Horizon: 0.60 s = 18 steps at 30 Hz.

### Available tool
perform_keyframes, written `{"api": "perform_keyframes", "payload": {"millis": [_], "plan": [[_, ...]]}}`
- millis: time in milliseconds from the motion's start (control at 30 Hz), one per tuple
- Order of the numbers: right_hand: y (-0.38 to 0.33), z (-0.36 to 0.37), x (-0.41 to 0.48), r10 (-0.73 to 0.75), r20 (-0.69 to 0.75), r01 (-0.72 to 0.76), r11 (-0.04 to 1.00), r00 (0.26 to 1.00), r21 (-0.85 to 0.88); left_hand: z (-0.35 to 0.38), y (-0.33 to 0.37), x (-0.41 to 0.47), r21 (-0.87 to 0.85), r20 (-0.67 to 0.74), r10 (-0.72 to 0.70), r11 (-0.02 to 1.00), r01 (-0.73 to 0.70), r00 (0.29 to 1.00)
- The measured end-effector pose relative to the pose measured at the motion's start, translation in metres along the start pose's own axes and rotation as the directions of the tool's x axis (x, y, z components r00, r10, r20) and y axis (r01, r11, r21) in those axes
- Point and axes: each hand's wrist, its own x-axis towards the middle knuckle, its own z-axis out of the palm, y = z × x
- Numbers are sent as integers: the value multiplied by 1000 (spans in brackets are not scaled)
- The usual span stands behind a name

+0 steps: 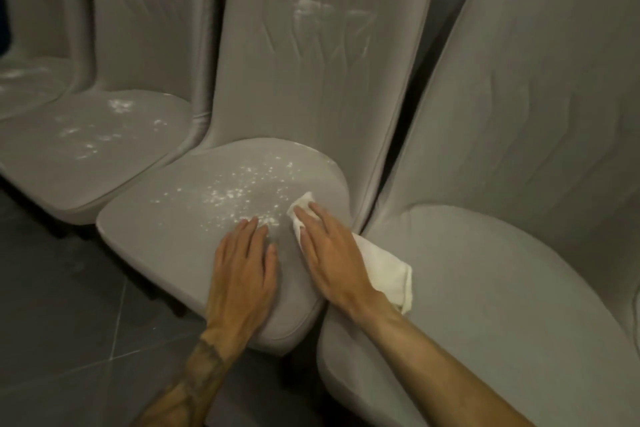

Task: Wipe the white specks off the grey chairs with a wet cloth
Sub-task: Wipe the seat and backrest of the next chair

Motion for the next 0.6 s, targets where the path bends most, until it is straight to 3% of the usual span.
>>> {"api": "perform_keyframes", "payload": {"millis": [100,233,367,500,600], "plan": [[11,-4,9,-43,152,63,990,987,-126,4,-2,1,7,-12,-3,1000,3,1000],[43,-9,12,-112,459,251,934,882,-254,3,-2,0,59,10,4,998,-5,1000],[56,1,32,-81,428,231,922,900,-310,-2,0,0,46,27,2,999,-4,1000],[62,7,68,80,287,51,904,955,-424,-15,-26,4,5,52,1,1000,-1,999],[51,11,68,114,328,4,941,938,-339,-25,-64,19,32,92,-60,998,57,994]]}}
